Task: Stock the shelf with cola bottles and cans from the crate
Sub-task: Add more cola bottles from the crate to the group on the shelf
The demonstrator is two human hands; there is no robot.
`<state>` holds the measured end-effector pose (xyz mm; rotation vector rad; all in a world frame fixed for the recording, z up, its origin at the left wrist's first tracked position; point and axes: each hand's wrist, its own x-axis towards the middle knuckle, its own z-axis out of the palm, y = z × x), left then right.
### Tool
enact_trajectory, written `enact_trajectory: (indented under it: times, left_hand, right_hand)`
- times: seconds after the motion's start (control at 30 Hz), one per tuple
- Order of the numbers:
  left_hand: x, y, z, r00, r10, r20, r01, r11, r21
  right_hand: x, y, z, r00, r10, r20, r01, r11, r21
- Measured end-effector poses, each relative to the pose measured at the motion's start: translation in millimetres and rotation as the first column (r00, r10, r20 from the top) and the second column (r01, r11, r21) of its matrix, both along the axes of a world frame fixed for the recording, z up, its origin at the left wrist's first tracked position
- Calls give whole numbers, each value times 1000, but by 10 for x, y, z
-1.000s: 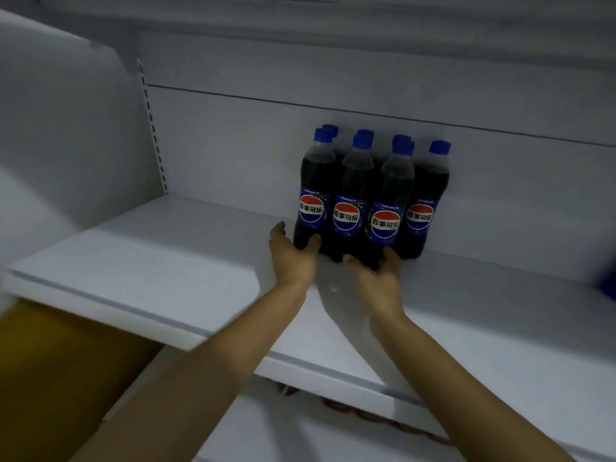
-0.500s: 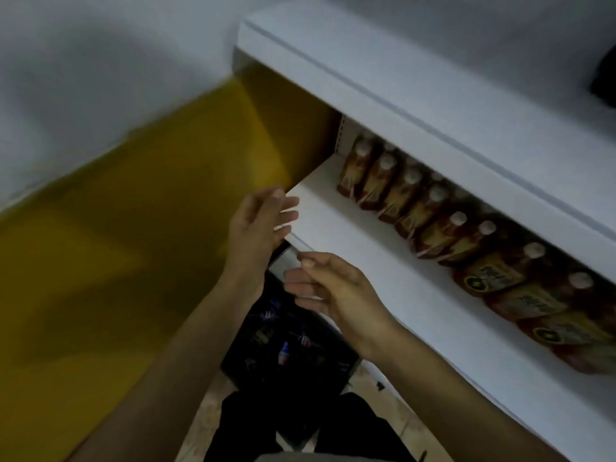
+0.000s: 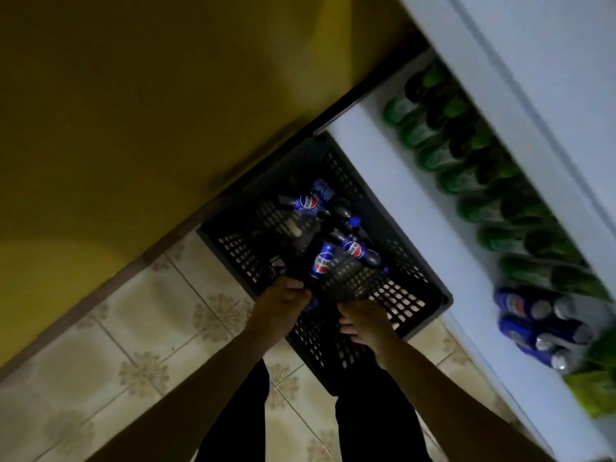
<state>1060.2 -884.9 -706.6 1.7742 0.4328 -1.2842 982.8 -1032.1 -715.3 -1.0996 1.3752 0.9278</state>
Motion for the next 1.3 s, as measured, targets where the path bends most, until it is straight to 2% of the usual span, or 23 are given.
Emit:
enact_trajectory:
  times: [0.13, 0.23, 0.3, 0.47, 0.6, 0.67, 0.8, 0.9, 1.0, 1.07, 1.13, 1.23, 1.3]
  left_hand:
    - [-73, -233, -1036, 982, -178, -69, 182, 981, 65]
    - [-82, -384, -1766, 982, -188, -33, 191, 973, 133]
    - [-93, -488, -2183, 983, -183, -18, 184, 972, 145]
    - [-122, -640, -3008, 988, 127, -90, -122, 991, 58]
    - [-192, -746, -3221, 968, 211, -135, -206, 977, 49]
    - [-196, -746, -3173, 969, 215, -119, -209, 976, 64]
    - [-189, -713, -2732, 985, 140, -99, -140, 990, 3]
    - [-205, -692, -2151, 991, 92, -96, -92, 996, 2]
    - [-257, -691, -1505, 991, 102, -92, -101, 995, 14]
    - [-283, -689, -997, 994, 84, -63, -85, 996, -4]
    - [-271, -669, -378, 999, 41, 2, -41, 999, 7]
    - [-228, -562, 443, 999, -29, 46, 29, 1000, 3]
    - [-184, -448, 973, 998, 61, 13, -61, 997, -45]
  right_hand:
    - [43, 10, -1141, 994, 106, -12, -106, 993, -46]
    - [130, -36, -1986, 981, 192, 12, -190, 977, -93]
    - [184, -79, -2462, 984, 176, 23, -171, 974, -147]
    - [198, -57, -3258, 995, 81, 57, -67, 974, -215]
    - [247, -8, -3521, 997, 71, 19, -68, 989, -133]
    - [218, -41, -3490, 996, 84, 16, -81, 986, -146]
    - [93, -182, -3023, 993, 102, 51, -91, 978, -190]
    - [81, -288, -2247, 968, 246, 45, -230, 947, -225]
    - [56, -400, -1306, 860, 482, 169, -412, 851, -327]
    - [7, -403, -641, 771, 588, 244, -471, 785, -402]
    - [-78, -354, -30, 736, 602, 309, -441, 773, -456]
    - [-164, -218, 832, 738, 529, 419, -330, 825, -459]
    - [-232, -128, 1372, 754, 445, 482, -234, 869, -436]
